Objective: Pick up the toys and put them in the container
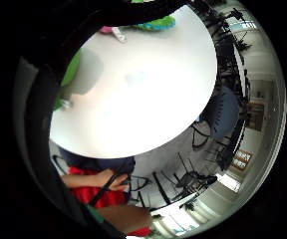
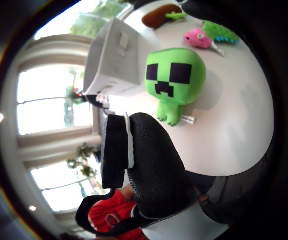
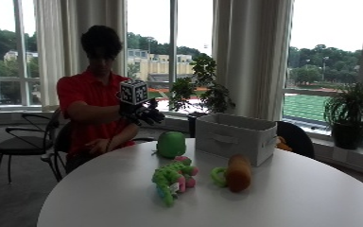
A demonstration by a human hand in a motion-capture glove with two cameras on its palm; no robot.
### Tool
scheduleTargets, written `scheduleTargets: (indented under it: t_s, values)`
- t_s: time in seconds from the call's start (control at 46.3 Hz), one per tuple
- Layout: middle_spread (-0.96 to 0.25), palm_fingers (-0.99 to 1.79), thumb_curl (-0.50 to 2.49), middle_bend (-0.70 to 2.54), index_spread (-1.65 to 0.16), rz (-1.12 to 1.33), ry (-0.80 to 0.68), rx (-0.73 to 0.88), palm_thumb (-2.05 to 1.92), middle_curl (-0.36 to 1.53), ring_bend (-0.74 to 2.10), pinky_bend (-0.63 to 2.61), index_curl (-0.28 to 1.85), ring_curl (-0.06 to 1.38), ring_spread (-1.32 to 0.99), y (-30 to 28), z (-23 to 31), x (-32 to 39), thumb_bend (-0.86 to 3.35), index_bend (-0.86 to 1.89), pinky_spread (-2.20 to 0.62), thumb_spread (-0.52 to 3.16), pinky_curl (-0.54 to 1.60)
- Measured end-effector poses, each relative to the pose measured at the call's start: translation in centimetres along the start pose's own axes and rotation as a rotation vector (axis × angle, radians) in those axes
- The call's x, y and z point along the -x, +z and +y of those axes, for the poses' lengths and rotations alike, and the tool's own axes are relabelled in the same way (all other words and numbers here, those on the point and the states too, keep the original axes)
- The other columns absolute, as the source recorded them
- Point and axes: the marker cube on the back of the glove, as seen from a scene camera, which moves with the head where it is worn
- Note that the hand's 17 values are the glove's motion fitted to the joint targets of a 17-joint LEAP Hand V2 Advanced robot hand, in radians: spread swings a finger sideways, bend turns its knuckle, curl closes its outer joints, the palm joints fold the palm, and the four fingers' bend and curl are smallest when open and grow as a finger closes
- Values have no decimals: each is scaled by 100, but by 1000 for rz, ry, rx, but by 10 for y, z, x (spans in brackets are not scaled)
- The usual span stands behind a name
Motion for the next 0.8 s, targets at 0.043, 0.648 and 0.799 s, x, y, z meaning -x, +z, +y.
scheduleTargets:
  t_s: [0.043, 0.648, 0.799]
  values:
    - [-6, 8, 0, 18, -16, -1, -2, 2, -11, 4, 19, 43, 4, 2, -6, 1, 0, 1, -7, 15, 2, 53, 10]
    - [-12, -1, 8, 19, -32, -21, -34, -28, -13, 22, 23, 56, 20, 15, -14, 7, -8, 10, -9, 17, 4, 116, 25]
    - [-12, 1, 10, 19, -32, 11, -57, -31, -12, 24, 26, 60, 22, 17, -15, 8, -15, 21, -8, 16, 4, 112, 27]
